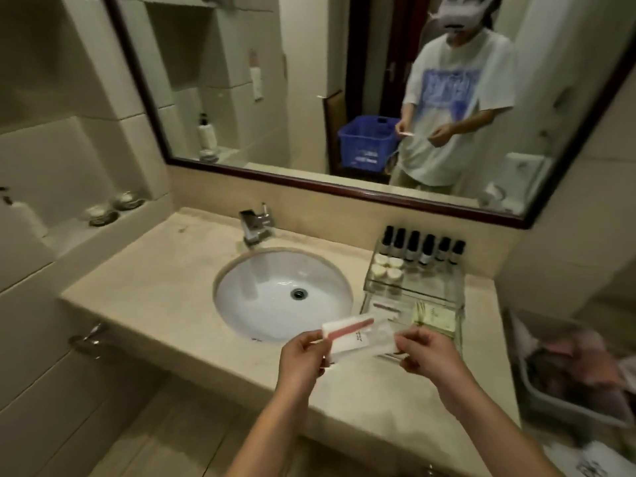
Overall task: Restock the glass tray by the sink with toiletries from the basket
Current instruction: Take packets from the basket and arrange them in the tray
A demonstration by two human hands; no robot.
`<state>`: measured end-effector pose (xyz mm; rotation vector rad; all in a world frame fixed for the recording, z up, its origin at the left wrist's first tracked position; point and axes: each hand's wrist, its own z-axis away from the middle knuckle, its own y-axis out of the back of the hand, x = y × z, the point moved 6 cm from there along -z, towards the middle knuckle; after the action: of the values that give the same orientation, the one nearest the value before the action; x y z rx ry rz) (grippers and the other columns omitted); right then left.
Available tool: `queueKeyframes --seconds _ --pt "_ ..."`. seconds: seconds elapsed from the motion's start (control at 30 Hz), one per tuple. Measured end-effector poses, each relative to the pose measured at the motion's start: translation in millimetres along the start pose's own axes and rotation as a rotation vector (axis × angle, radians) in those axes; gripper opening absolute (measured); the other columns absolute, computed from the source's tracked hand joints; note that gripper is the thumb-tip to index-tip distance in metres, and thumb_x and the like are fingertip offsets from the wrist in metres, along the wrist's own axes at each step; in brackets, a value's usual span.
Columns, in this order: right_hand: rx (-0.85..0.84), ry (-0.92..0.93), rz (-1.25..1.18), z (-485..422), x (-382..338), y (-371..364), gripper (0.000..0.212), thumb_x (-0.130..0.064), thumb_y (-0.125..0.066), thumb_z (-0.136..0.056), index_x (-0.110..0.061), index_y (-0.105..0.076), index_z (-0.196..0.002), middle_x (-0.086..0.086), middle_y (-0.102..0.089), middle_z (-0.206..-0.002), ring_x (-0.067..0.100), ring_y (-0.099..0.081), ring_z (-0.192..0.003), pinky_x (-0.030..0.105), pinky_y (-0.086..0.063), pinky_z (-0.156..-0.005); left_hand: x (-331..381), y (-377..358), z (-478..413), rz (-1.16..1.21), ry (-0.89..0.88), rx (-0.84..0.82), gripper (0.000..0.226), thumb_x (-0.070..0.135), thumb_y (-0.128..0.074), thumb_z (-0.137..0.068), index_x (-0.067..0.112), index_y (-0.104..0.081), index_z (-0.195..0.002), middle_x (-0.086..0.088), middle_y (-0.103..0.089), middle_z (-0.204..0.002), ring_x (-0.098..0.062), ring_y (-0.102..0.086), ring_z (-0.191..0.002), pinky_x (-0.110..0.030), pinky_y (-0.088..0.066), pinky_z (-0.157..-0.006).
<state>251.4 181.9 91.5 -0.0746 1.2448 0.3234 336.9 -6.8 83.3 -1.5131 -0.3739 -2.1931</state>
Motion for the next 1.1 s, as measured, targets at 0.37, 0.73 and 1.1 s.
queueKeyframes --seconds 0.37,0.73,1.1 --pt "0.241 -0.325 -0.021 -130 79 63 0.01 -0.003 -0.063 -0.086 -0.008 -0.062 -0.077 0.007 -0.062 -0.073 0.017 -0.052 -0.058 0.026 -0.043 -0.056 -31 -117 -145 -0.32 0.156 -0.14 0.004 0.007 -0.06 -0.089 0.009 -0.06 -0.093 -0.004 -0.056 -0.07 -0.014 -0.051 -0.055 -0.01 -0.038 -0.04" --pt "0.452 -0.589 -0.009 -228 123 56 0.014 -0.022 -0.067 -0.084 -0.013 -0.063 -0.074 0.004 -0.064 -0.065 0.016 -0.056 -0.053 0.027 -0.045 -0.053 -54 -162 -283 -0.895 0.064 -0.13 0.02 0.024 -0.053 -0.094 0.015 -0.067 -0.106 0.003 -0.066 -0.097 -0.006 -0.052 -0.073 -0.015 -0.037 -0.057" --pt "0.564 -0.41 0.376 -250 109 45 0.016 -0.026 -0.065 -0.087 -0.01 -0.063 -0.084 0.006 -0.07 -0.08 0.022 -0.068 -0.068 0.014 -0.027 -0.046 -52 -167 -287 -1.29 -0.131 -0.186 0.027 0.026 -0.044 -0.094 0.018 -0.068 -0.086 -0.001 -0.068 -0.082 -0.017 -0.053 -0.068 -0.023 -0.037 -0.054"
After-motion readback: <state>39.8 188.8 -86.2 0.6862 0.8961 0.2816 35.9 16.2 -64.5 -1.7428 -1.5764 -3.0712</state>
